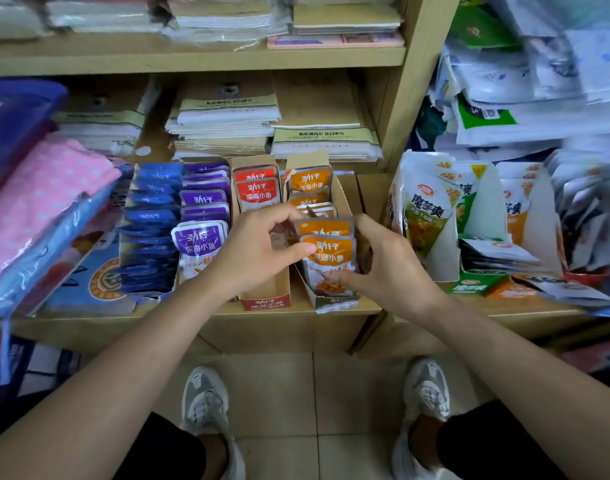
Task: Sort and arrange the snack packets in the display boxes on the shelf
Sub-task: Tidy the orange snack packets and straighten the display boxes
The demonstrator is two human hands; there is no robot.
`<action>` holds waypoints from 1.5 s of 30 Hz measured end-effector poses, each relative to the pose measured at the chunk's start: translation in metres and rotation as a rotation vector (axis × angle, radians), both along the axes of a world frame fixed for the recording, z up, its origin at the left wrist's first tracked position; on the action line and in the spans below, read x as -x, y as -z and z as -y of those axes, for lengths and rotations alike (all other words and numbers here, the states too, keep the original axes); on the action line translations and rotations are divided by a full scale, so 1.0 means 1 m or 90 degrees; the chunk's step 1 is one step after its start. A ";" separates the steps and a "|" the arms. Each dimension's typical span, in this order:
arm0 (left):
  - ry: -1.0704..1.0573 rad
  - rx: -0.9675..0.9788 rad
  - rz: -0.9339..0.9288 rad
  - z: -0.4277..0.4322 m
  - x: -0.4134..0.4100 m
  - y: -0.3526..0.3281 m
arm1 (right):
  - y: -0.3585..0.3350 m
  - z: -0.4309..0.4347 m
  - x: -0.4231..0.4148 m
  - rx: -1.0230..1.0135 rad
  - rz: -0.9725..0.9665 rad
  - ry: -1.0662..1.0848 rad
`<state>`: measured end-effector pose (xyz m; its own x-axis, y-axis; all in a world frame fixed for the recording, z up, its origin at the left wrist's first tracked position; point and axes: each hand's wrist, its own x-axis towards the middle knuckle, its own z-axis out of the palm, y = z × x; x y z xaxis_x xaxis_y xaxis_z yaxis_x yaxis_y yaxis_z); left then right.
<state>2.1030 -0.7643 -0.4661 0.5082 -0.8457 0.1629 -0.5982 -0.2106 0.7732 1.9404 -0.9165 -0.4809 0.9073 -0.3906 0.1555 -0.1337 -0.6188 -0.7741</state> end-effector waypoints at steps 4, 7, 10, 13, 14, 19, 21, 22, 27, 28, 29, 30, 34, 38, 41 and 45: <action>0.005 0.007 0.047 -0.003 0.002 -0.001 | -0.002 0.006 0.001 0.013 -0.022 -0.033; 0.020 -0.020 0.113 -0.005 0.002 -0.002 | 0.000 0.010 0.002 0.024 -0.019 -0.065; 0.077 -0.124 0.109 -0.004 0.004 0.001 | 0.001 0.011 0.005 0.048 -0.021 -0.089; 0.089 -0.097 0.116 -0.008 0.005 0.005 | 0.002 0.010 0.011 -0.004 -0.017 -0.096; 0.080 -0.075 0.120 -0.011 0.007 0.006 | 0.003 0.010 0.015 -0.024 -0.009 -0.081; 0.015 0.001 0.085 -0.022 0.027 0.015 | 0.010 0.002 0.027 0.040 0.040 0.007; 0.004 0.025 0.033 -0.022 0.032 0.019 | 0.009 0.000 0.028 0.062 0.045 0.020; -0.004 0.042 -0.001 -0.021 0.034 0.019 | 0.009 0.000 0.028 0.063 0.047 0.026; -0.026 0.104 -0.208 -0.024 0.061 0.027 | 0.018 -0.006 0.027 -0.088 0.080 0.053; -0.033 0.122 -0.240 -0.024 0.065 0.030 | 0.020 -0.010 0.026 -0.112 0.098 0.065; -0.040 0.143 -0.271 -0.022 0.069 0.031 | 0.023 -0.014 0.026 -0.125 0.114 0.074; -0.049 0.162 -0.297 -0.021 0.070 0.032 | 0.025 -0.017 0.025 -0.143 0.124 0.080; -0.072 0.185 -0.317 -0.016 0.069 0.031 | 0.027 -0.029 0.023 -0.231 0.149 0.044; -0.069 0.168 -0.272 -0.019 0.069 0.031 | 0.023 -0.026 0.018 -0.141 0.166 0.015; -0.088 0.159 -0.218 -0.022 0.068 0.032 | 0.020 -0.022 0.015 -0.113 0.163 0.021; -0.076 0.141 -0.274 -0.023 0.072 0.030 | 0.021 -0.022 0.016 -0.218 0.172 0.029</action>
